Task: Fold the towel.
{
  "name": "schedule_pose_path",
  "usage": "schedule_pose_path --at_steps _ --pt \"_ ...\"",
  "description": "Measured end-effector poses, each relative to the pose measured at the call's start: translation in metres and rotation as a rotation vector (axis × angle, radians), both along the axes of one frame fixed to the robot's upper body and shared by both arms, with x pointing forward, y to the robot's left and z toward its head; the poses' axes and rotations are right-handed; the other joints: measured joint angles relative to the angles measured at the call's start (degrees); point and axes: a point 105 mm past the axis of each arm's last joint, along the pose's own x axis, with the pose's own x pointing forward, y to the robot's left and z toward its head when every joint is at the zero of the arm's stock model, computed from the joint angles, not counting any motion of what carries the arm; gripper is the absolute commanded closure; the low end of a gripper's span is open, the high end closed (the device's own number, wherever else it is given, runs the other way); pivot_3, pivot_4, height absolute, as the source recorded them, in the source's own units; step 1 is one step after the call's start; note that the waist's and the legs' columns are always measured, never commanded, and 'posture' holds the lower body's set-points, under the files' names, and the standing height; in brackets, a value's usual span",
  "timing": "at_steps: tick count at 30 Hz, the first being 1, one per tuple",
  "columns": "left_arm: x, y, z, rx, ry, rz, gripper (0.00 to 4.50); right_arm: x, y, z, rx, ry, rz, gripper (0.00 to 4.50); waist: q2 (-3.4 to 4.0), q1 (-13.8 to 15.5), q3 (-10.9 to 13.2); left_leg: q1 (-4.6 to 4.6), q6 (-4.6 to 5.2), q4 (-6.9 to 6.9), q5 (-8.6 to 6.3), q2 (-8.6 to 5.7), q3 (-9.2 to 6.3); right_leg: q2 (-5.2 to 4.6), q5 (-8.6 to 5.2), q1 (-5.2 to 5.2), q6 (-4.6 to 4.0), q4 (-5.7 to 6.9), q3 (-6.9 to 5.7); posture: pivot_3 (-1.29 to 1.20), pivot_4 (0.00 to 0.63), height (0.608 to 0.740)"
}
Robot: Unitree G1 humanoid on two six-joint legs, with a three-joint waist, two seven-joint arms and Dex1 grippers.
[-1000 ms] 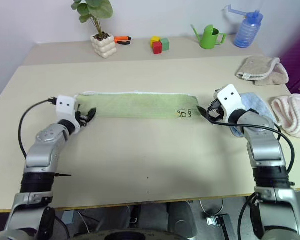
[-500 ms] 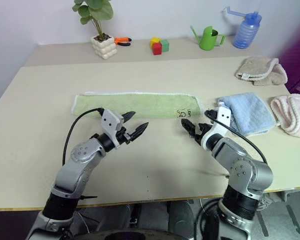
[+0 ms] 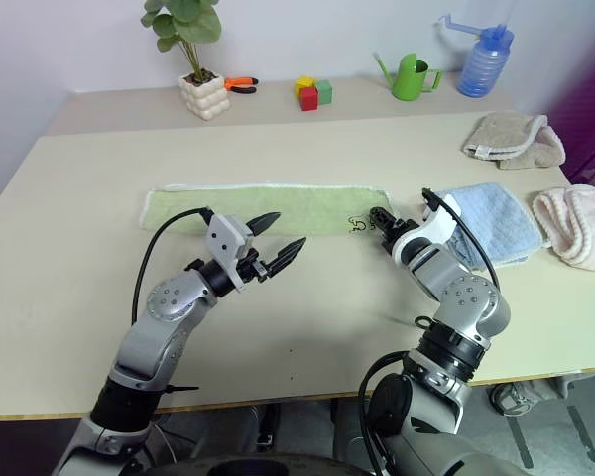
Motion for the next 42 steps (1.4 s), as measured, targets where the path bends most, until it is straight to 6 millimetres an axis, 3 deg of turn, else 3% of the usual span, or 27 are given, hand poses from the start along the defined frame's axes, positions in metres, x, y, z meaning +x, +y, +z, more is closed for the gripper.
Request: schedule_pose_path --at_steps 4,9,11,15,21,23,26,29,32,35,38,41,42 --pt "0.000 0.002 -0.004 0.008 0.007 0.012 1.13 0.004 0.000 -0.003 0.020 0.006 -0.018 4.37 0.01 -0.1 0.0 0.04 0.00 -0.02 0.00 0.02 0.01 0.01 -0.01 0.02 -0.01 0.01 0.02 0.00 0.150 0.731" --pt "-0.002 0.005 -0.009 0.008 0.022 0.027 1.13 0.005 -0.006 0.000 0.026 0.003 -0.050 4.45 0.03 0.2 0.0 0.13 0.04 -0.02 -0.02 0.01 0.00 0.00 -0.02 0.15 0.00 -0.06 0.02 0.00 0.150 0.731" --pt "-0.002 0.005 -0.008 0.007 0.021 0.030 1.13 0.002 -0.019 0.006 -0.023 -0.007 -0.067 4.45 0.05 0.4 0.0 0.10 0.05 -0.02 -0.03 0.00 0.00 -0.01 -0.02 0.15 0.00 -0.09 0.02 0.00 0.150 0.731" --pt "-0.002 0.005 -0.009 0.007 0.021 0.031 1.13 -0.009 -0.056 0.039 -0.276 -0.086 -0.063 4.45 0.08 0.2 0.0 0.09 0.09 -0.04 -0.05 0.01 0.02 0.00 -0.03 0.16 0.01 -0.20 0.01 0.00 0.150 0.731" --pt "-0.003 0.004 -0.010 0.007 0.018 0.016 1.13 -0.018 -0.068 0.061 -0.591 -0.136 0.074 4.45 0.08 0.0 0.0 0.20 0.10 -0.11 -0.06 0.12 0.04 0.12 -0.03 0.29 0.01 -0.33 0.02 0.00 0.150 0.731" --pt "-0.002 0.004 -0.012 0.012 0.023 0.014 1.13 -0.016 -0.056 0.068 -0.710 -0.179 0.168 4.45 0.10 0.0 0.0 0.20 0.10 -0.11 -0.06 0.12 0.06 0.12 -0.03 0.29 0.01 -0.35 0.02 0.00 0.150 0.731" --pt "-0.001 0.004 -0.011 0.011 0.015 0.009 1.13 -0.018 -0.012 0.079 -0.851 -0.313 0.372 4.45 0.09 0.1 0.0 0.20 0.10 -0.11 -0.06 0.17 0.02 0.18 -0.03 0.31 0.01 -0.42 0.01 0.00 0.150 0.731" --pt "-0.001 0.003 -0.011 0.011 0.011 0.007 1.13 -0.024 0.030 0.070 -0.920 -0.393 0.570 4.45 0.07 0.2 0.0 0.19 0.10 -0.10 -0.06 0.16 0.02 0.15 -0.03 0.32 0.02 -0.47 0.01 0.00 0.150 0.731" --pt "0.000 0.004 -0.011 0.012 0.009 0.014 1.13 -0.020 0.059 0.059 -0.926 -0.423 0.659 4.45 0.05 0.3 0.1 0.18 0.10 -0.08 -0.06 0.15 0.00 0.13 -0.02 0.33 0.02 -0.48 0.01 0.00 0.150 0.731" --pt "0.000 0.003 -0.010 0.007 0.005 0.024 1.13 -0.011 0.074 0.043 -0.935 -0.400 0.687 4.45 0.05 0.5 0.1 0.17 0.09 -0.09 -0.06 0.14 -0.04 0.13 -0.03 0.33 0.02 -0.49 0.00 0.00 0.150 0.731" --pt "0.001 0.004 -0.010 0.012 0.001 0.039 1.13 -0.007 0.075 0.028 -0.956 -0.360 0.697 4.45 0.05 0.5 0.1 0.12 0.09 -0.09 -0.06 0.10 -0.04 0.09 -0.02 0.31 0.02 -0.54 -0.01 0.00 0.150 0.731" --pt "0.002 0.005 -0.010 0.013 0.002 0.046 1.13 -0.006 0.079 0.024 -0.933 -0.357 0.717 3.55 0.05 0.4 0.1 0.13 0.09 -0.10 -0.06 0.11 -0.05 0.09 -0.02 0.31 0.02 -0.54 -0.01 0.00 0.150 0.731" --pt "0.001 0.005 -0.011 0.013 0.005 0.047 1.13 -0.007 0.082 0.024 -0.916 -0.363 0.724 3.04 0.05 0.4 0.1 0.13 0.09 -0.11 -0.06 0.11 -0.05 0.09 -0.02 0.30 0.02 -0.54 -0.01 0.00 0.150 0.731"
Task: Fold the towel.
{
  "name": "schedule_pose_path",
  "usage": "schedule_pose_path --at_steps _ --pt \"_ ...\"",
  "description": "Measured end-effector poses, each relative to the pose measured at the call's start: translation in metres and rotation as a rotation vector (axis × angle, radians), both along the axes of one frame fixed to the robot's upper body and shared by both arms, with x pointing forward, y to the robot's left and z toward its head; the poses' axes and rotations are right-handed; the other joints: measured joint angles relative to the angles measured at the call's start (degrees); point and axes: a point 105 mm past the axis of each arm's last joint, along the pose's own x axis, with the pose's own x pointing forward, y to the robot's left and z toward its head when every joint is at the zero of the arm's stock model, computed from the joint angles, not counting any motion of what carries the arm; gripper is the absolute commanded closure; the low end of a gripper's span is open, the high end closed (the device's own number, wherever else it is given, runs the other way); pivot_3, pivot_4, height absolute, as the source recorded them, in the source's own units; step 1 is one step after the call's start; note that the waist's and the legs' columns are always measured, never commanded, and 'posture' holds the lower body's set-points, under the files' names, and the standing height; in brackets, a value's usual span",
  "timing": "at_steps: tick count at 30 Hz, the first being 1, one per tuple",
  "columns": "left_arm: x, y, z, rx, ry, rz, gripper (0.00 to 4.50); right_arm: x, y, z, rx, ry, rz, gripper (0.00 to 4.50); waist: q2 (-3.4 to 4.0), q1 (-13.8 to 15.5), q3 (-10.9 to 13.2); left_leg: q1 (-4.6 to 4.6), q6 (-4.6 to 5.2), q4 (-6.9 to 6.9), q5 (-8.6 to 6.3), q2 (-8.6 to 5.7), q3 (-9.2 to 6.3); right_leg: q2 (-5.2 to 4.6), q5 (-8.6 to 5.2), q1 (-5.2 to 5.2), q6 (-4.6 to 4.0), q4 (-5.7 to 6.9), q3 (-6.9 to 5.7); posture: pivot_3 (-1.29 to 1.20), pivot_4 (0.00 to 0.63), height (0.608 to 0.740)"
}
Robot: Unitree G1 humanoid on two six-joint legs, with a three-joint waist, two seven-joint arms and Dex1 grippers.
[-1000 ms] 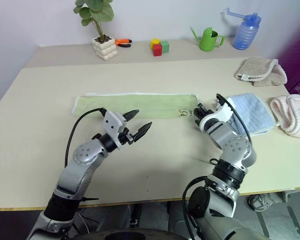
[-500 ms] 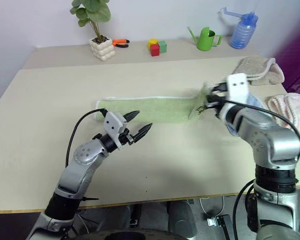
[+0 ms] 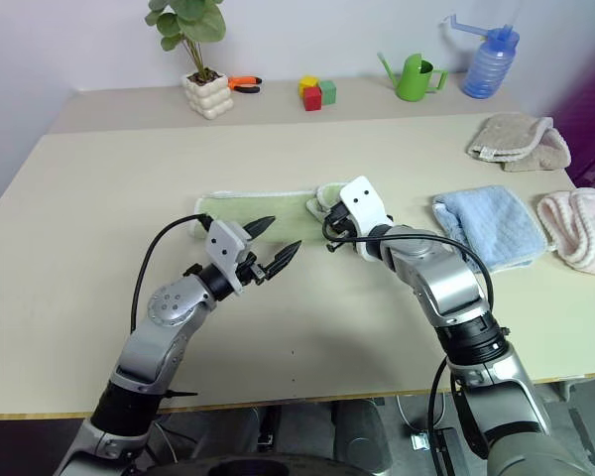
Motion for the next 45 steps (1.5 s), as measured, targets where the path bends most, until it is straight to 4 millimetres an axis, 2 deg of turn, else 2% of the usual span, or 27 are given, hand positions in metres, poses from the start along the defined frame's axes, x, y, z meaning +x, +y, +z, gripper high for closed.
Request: schedule_pose_path --at_steps 5,8,9,11,14,16,17,19,22,25,28,34,36,38,40,44,45 --pt "0.000 0.001 0.000 0.001 0.002 0.004 1.13 -0.001 -0.001 0.012 0.073 -0.019 0.017 0.62 0.00 0.2 0.0 -0.02 0.01 0.00 0.00 -0.01 -0.01 -0.01 0.00 0.00 0.00 0.00 -0.01 0.00 0.150 0.731" --pt "0.002 0.003 0.000 -0.001 0.004 0.022 1.13 -0.012 -0.006 0.027 0.097 -0.069 0.070 0.62 0.00 0.2 0.0 -0.03 0.02 0.00 -0.02 -0.02 -0.01 -0.02 0.00 0.00 0.01 -0.04 -0.02 0.00 0.150 0.731" --pt "0.003 0.004 0.000 -0.005 0.003 0.032 1.13 -0.014 -0.009 0.031 0.106 -0.081 0.078 0.86 0.00 0.1 0.0 -0.03 0.02 0.00 -0.01 -0.01 -0.01 -0.02 0.00 0.00 0.01 -0.04 -0.02 0.00 0.150 0.731" --pt "0.005 0.008 0.002 -0.011 0.000 0.057 1.13 -0.014 -0.017 0.037 0.144 -0.090 0.063 1.65 0.00 0.1 0.0 -0.02 0.02 0.00 -0.01 -0.01 -0.01 -0.01 0.00 0.00 0.01 -0.02 -0.02 0.00 0.150 0.731" --pt "0.013 0.017 0.005 -0.022 -0.007 0.117 1.13 -0.009 -0.034 0.049 0.220 -0.116 0.001 3.18 0.00 0.1 0.0 -0.01 0.02 0.00 -0.01 -0.01 -0.01 -0.01 0.00 0.00 0.01 0.00 -0.02 0.00 0.150 0.731" --pt "0.020 0.023 0.006 -0.017 -0.011 0.163 1.13 0.000 -0.043 0.047 0.231 -0.119 -0.057 4.22 0.00 0.0 0.0 0.01 0.02 0.00 -0.01 -0.01 0.01 0.00 0.00 0.00 0.01 0.00 -0.02 0.00 0.150 0.731" --pt "0.023 0.026 0.006 -0.017 -0.011 0.182 1.13 0.005 -0.046 0.044 0.225 -0.120 -0.086 4.49 0.00 0.0 0.0 0.01 0.02 -0.01 -0.01 -0.01 0.01 0.00 0.00 0.00 0.00 0.01 -0.02 0.00 0.150 0.731" --pt "0.027 0.029 0.004 -0.023 0.007 0.214 1.13 0.016 -0.047 0.033 0.200 -0.117 -0.120 4.49 0.00 -0.1 0.0 0.01 0.01 -0.02 -0.01 -0.01 0.02 0.01 0.00 -0.01 0.00 0.00 -0.02 0.00 0.150 0.731" --pt "0.032 0.031 0.002 -0.034 0.030 0.247 1.13 0.026 -0.033 0.014 0.139 -0.116 -0.091 4.49 0.00 -0.1 0.0 0.02 0.01 -0.01 0.00 -0.01 0.03 0.01 0.00 -0.01 0.00 0.00 -0.01 0.00 0.150 0.731" --pt "0.036 0.037 0.002 -0.041 0.045 0.285 1.13 0.027 -0.014 -0.011 0.077 -0.096 -0.022 4.49 0.00 -0.2 0.0 0.02 0.00 -0.01 0.00 -0.01 0.03 0.01 0.00 -0.01 0.01 0.00 -0.01 0.00 0.150 0.731" --pt "0.038 0.046 0.000 -0.047 0.062 0.332 1.13 0.027 -0.005 -0.029 0.038 -0.072 0.006 4.49 0.00 0.0 0.0 0.00 -0.01 -0.01 0.00 -0.03 0.02 -0.01 0.01 -0.01 0.01 0.00 -0.01 0.00 0.150 0.731" --pt "0.035 0.060 -0.004 -0.082 0.116 0.408 1.13 0.028 -0.008 -0.031 0.001 -0.108 0.008 4.49 0.00 0.0 0.0 0.01 -0.02 -0.01 0.00 -0.03 -0.01 -0.01 0.01 -0.01 0.01 0.00 -0.01 0.00 0.150 0.731" --pt "0.034 0.066 -0.005 -0.105 0.143 0.449 1.13 0.026 -0.012 -0.024 0.019 -0.131 0.006 3.97 0.00 0.0 0.0 0.00 -0.02 -0.01 0.00 -0.04 -0.01 -0.03 0.01 -0.01 0.01 0.00 -0.01 0.00 0.150 0.731" --pt "0.033 0.072 -0.007 -0.132 0.176 0.487 0.62 0.026 -0.019 -0.008 0.022 -0.181 0.013 3.18 0.00 0.0 0.0 0.00 -0.02 -0.01 0.00 -0.04 -0.01 -0.03 0.01 -0.01 0.01 0.00 -0.01 0.00 0.150 0.731" --pt "0.030 0.077 -0.010 -0.179 0.226 0.531 0.00 0.024 -0.023 0.011 -0.005 -0.256 0.047 2.19 0.00 -0.1 0.0 0.00 -0.02 -0.01 0.00 -0.04 -0.01 -0.02 0.00 -0.01 0.01 -0.01 -0.01 0.00 0.150 0.731" --pt "0.025 0.088 -0.019 -0.263 0.350 0.639 0.00 0.013 -0.018 0.039 -0.068 -0.378 0.165 0.18 -0.03 -0.1 0.0 0.01 -0.02 -0.01 0.00 -0.01 -0.01 0.02 0.00 -0.01 0.01 -0.01 -0.02 0.00 0.150 0.731" --pt "0.024 0.092 -0.021 -0.300 0.386 0.687 0.00 0.010 -0.016 0.042 -0.080 -0.393 0.195 0.18 -0.06 -0.1 0.0 0.01 -0.02 -0.01 0.00 -0.01 -0.01 0.01 0.00 0.00 0.01 -0.01 -0.02 0.00 0.150 0.731"
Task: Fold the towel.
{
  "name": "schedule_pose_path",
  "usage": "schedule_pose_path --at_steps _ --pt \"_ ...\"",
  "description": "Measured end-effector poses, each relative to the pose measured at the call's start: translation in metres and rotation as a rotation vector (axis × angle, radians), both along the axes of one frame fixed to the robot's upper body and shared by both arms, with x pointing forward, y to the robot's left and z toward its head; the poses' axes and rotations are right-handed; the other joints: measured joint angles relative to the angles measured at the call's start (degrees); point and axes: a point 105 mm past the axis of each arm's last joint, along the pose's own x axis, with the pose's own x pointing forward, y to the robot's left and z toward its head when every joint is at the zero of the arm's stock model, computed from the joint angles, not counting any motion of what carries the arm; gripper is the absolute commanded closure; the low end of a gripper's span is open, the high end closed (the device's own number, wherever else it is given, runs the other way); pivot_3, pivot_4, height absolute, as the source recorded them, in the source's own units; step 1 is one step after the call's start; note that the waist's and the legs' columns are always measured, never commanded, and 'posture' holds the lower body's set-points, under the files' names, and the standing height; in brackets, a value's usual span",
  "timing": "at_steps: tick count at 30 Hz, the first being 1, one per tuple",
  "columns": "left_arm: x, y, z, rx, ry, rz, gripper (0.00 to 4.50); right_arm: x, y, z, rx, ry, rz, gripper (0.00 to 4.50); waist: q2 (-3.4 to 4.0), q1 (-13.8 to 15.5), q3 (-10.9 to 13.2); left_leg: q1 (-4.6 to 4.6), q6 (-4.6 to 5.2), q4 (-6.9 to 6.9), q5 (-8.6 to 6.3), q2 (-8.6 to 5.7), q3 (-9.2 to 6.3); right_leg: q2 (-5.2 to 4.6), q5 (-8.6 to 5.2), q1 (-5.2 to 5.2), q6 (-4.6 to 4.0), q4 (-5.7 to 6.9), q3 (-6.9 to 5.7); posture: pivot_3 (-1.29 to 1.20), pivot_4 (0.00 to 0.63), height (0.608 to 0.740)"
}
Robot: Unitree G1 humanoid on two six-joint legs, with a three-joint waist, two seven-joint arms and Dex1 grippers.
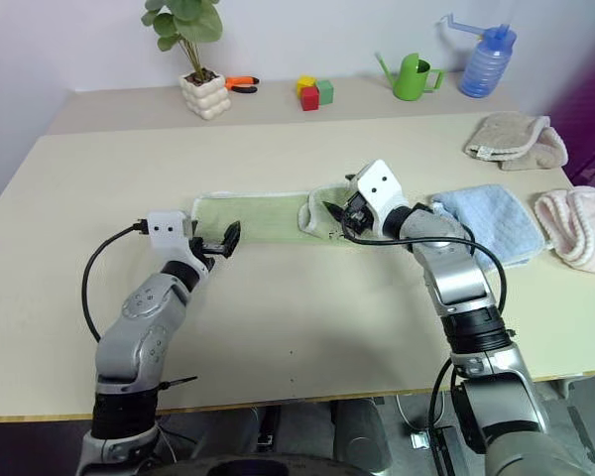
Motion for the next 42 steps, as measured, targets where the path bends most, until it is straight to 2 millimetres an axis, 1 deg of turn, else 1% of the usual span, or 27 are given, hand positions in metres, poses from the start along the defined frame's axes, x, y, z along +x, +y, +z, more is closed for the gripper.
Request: schedule_pose_path --at_steps 3,5,6,7,8,10,13,18,21,24,27,31,33,34,35,39,41,42 --pt "-0.001 0.012 -0.010 -0.029 0.087 0.086 0.00 -0.003 0.003 0.004 -0.010 -0.025 0.032 0.18 -0.05 0.0 0.0 0.00 -0.02 0.00 0.01 0.00 -0.01 0.01 0.00 0.00 0.00 0.01 0.00 0.00 0.150 0.731" --pt "0.001 0.018 -0.013 -0.122 0.129 0.150 0.00 -0.003 0.004 0.005 -0.010 -0.032 0.037 0.18 -0.09 0.1 0.0 -0.01 -0.02 0.02 0.01 -0.01 -0.01 -0.01 0.00 0.00 0.00 0.01 0.00 0.00 0.150 0.731" --pt "0.003 0.026 -0.012 -0.182 0.141 0.198 0.00 -0.003 0.006 0.006 -0.009 -0.038 0.040 0.18 -0.18 0.2 0.1 -0.03 -0.03 0.03 0.02 -0.01 -0.05 -0.02 0.00 0.00 0.00 0.01 -0.03 0.00 0.150 0.731" --pt "0.005 0.028 -0.009 -0.217 0.138 0.216 0.00 -0.003 0.007 0.006 -0.010 -0.041 0.043 0.18 -0.19 0.2 0.1 -0.04 -0.04 0.03 0.02 -0.01 -0.06 -0.01 0.00 0.00 0.00 0.00 -0.04 0.00 0.150 0.731" --pt "0.006 0.035 -0.007 -0.258 0.142 0.250 0.00 -0.003 0.008 0.007 -0.013 -0.048 0.047 0.18 -0.20 0.2 0.1 -0.02 -0.04 0.03 0.02 -0.01 -0.06 -0.02 0.00 0.01 0.00 -0.01 -0.04 0.00 0.150 0.731" --pt "0.005 0.040 -0.008 -0.301 0.158 0.267 0.00 -0.003 0.008 0.007 -0.018 -0.054 0.048 0.18 -0.20 0.1 0.1 -0.02 -0.07 0.03 0.03 -0.02 -0.04 -0.03 0.00 0.01 0.00 -0.02 -0.03 0.00 0.150 0.731" --pt "0.007 0.035 -0.004 -0.370 0.169 0.230 0.00 -0.003 0.010 0.007 -0.016 -0.058 0.050 0.18 -0.20 0.3 0.1 -0.02 -0.18 0.04 0.10 -0.04 -0.04 -0.04 0.00 0.02 0.00 -0.03 -0.03 0.00 0.150 0.731" --pt "0.015 0.009 0.001 -0.501 0.201 0.108 0.00 -0.003 0.010 0.007 -0.027 -0.061 0.047 0.18 -0.20 1.4 0.1 -0.01 -0.16 0.04 0.08 -0.08 -0.05 -0.06 0.01 0.05 0.00 -0.02 -0.04 0.00 0.150 0.731" --pt "0.019 -0.006 0.004 -0.553 0.223 0.044 0.00 -0.003 0.011 0.006 -0.027 -0.060 0.048 0.18 -0.21 1.4 0.1 -0.01 -0.35 0.05 0.19 -0.09 -0.05 -0.07 0.01 0.05 0.01 -0.02 -0.04 0.00 0.150 0.731" --pt "0.025 -0.011 0.005 -0.592 0.223 0.044 0.00 -0.003 0.010 0.003 -0.030 -0.054 0.045 0.18 -0.20 1.3 0.1 0.01 -0.43 0.04 0.24 -0.07 -0.04 -0.05 0.00 0.05 0.00 -0.02 -0.04 0.00 0.150 0.731" --pt "0.032 -0.011 0.003 -0.646 0.218 0.061 0.79 -0.004 0.009 0.000 -0.040 -0.052 0.041 0.12 -0.21 1.4 0.1 0.01 -0.43 0.04 0.24 -0.07 -0.04 -0.05 0.01 0.05 0.00 -0.02 -0.03 0.00 0.150 0.731" --pt "0.037 -0.007 -0.005 -0.693 0.223 0.106 2.86 -0.005 0.008 -0.006 -0.051 -0.042 0.037 0.12 -0.21 1.3 0.1 0.00 -0.43 0.04 0.24 -0.08 -0.03 -0.05 0.01 0.05 0.00 -0.03 -0.03 0.00 0.150 0.731" --pt "0.038 -0.005 -0.005 -0.705 0.209 0.121 3.98 -0.007 0.008 -0.008 -0.056 -0.040 0.034 0.12 -0.21 1.3 0.1 -0.01 -0.43 0.04 0.24 -0.08 -0.03 -0.05 0.01 0.05 0.00 -0.04 -0.03 0.00 0.150 0.731" --pt "0.039 -0.003 -0.003 -0.713 0.193 0.127 4.40 -0.008 0.008 -0.010 -0.059 -0.037 0.034 0.12 -0.21 1.3 0.1 -0.01 -0.43 0.04 0.24 -0.08 -0.04 -0.05 0.01 0.05 0.00 -0.05 -0.03 0.00 0.150 0.731" --pt "0.039 -0.002 -0.001 -0.720 0.176 0.130 4.46 -0.009 0.007 -0.012 -0.061 -0.035 0.033 0.12 -0.21 1.3 0.1 -0.02 -0.43 0.04 0.24 -0.07 -0.03 -0.05 0.01 0.05 0.00 -0.05 -0.03 0.00 0.150 0.731" --pt "0.041 0.008 0.009 -0.725 0.083 0.141 4.46 -0.013 0.007 -0.013 -0.065 -0.034 0.035 0.12 -0.22 1.3 0.1 -0.01 -0.43 0.03 0.24 -0.07 -0.03 -0.04 0.00 0.05 0.00 -0.05 -0.03 0.00 0.150 0.731" --pt "0.040 0.017 0.020 -0.649 0.008 0.123 4.46 -0.017 0.006 -0.014 -0.073 -0.032 0.036 0.12 -0.22 1.3 0.1 -0.01 -0.44 0.02 0.24 -0.06 -0.03 -0.01 0.00 0.03 -0.01 -0.06 -0.03 0.00 0.150 0.731" --pt "0.038 0.025 0.029 -0.564 -0.047 0.107 4.46 -0.019 0.002 -0.016 -0.082 -0.024 0.028 0.12 -0.22 1.2 0.1 -0.01 -0.44 0.01 0.24 -0.06 -0.02 0.01 0.00 0.02 -0.01 -0.05 -0.02 0.00 0.150 0.731"
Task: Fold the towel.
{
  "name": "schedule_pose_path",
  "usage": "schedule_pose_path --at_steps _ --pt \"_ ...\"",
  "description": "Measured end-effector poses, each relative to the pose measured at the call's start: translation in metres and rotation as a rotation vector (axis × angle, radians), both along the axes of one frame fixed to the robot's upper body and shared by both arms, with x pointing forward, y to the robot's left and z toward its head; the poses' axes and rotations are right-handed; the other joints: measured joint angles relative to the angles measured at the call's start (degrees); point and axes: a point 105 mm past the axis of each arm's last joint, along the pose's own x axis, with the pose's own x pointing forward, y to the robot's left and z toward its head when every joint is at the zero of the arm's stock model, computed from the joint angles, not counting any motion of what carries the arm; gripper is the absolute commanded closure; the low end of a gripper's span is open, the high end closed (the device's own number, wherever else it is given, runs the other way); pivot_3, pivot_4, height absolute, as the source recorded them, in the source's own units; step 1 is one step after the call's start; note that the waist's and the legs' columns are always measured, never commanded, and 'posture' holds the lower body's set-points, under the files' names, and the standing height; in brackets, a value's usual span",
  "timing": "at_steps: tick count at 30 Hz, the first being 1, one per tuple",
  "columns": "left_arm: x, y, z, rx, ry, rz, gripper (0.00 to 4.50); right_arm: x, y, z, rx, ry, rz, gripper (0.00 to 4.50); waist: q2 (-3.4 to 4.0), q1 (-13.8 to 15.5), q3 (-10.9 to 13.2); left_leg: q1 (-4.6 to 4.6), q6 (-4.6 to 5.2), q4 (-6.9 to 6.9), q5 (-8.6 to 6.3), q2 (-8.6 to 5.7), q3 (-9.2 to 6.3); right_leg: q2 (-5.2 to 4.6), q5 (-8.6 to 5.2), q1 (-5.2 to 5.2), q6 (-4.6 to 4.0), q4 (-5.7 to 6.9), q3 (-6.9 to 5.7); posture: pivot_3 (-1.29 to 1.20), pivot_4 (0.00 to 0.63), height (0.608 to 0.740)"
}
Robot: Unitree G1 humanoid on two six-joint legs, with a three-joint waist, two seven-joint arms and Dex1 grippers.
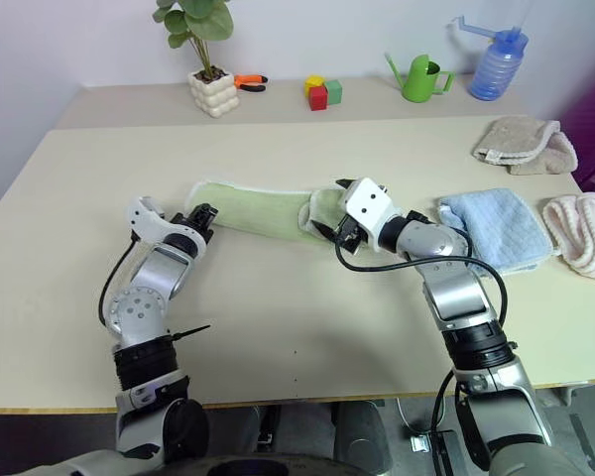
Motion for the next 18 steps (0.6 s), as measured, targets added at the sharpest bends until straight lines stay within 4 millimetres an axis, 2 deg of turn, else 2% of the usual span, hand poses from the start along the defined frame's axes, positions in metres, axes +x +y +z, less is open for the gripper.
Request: schedule_pose_path --at_steps 3,6,9,12,16,18 --pt "-0.003 0.013 0.021 0.165 -0.109 -0.001 4.46 0.000 -0.016 -0.004 -0.018 0.021 -0.044 0.12 0.00 0.1 0.0 0.01 0.01 0.00 0.00 0.01 0.02 -0.01 0.00 0.00 -0.01 0.00 0.02 0.00 0.150 0.731" --pt "-0.002 0.008 0.033 0.297 -0.177 -0.048 4.46 -0.001 -0.019 -0.004 -0.024 0.020 -0.050 0.12 0.00 0.2 0.0 0.00 0.07 0.01 -0.03 0.01 0.00 -0.02 0.00 0.02 -0.01 0.00 0.01 0.00 0.150 0.731" --pt "0.000 -0.029 0.041 0.508 -0.254 -0.221 4.46 -0.001 -0.019 -0.004 -0.025 0.021 -0.048 0.12 0.00 0.3 0.0 -0.02 0.08 0.01 -0.04 -0.02 0.00 -0.04 0.00 0.02 0.00 -0.01 0.01 0.00 0.150 0.731" --pt "-0.006 -0.082 0.043 0.620 -0.341 -0.432 4.46 -0.001 -0.018 -0.004 -0.022 0.021 -0.047 0.12 0.00 0.2 0.0 -0.02 0.09 0.00 -0.05 -0.01 0.01 -0.05 0.01 0.02 0.00 -0.03 0.01 0.00 0.150 0.731" --pt "-0.021 -0.140 0.033 0.759 -0.419 -0.686 4.46 0.000 -0.018 -0.004 -0.018 0.018 -0.052 0.12 0.01 0.0 0.0 0.01 0.19 -0.02 -0.10 0.02 0.02 0.00 0.00 0.01 -0.01 -0.02 0.02 0.00 0.150 0.731" --pt "-0.025 -0.158 0.022 0.816 -0.421 -0.766 4.46 0.000 -0.018 -0.004 -0.016 0.016 -0.056 0.12 0.02 0.0 0.0 0.02 0.32 -0.02 -0.17 0.02 0.02 0.00 0.00 0.01 -0.01 -0.01 0.01 0.00 0.150 0.731"
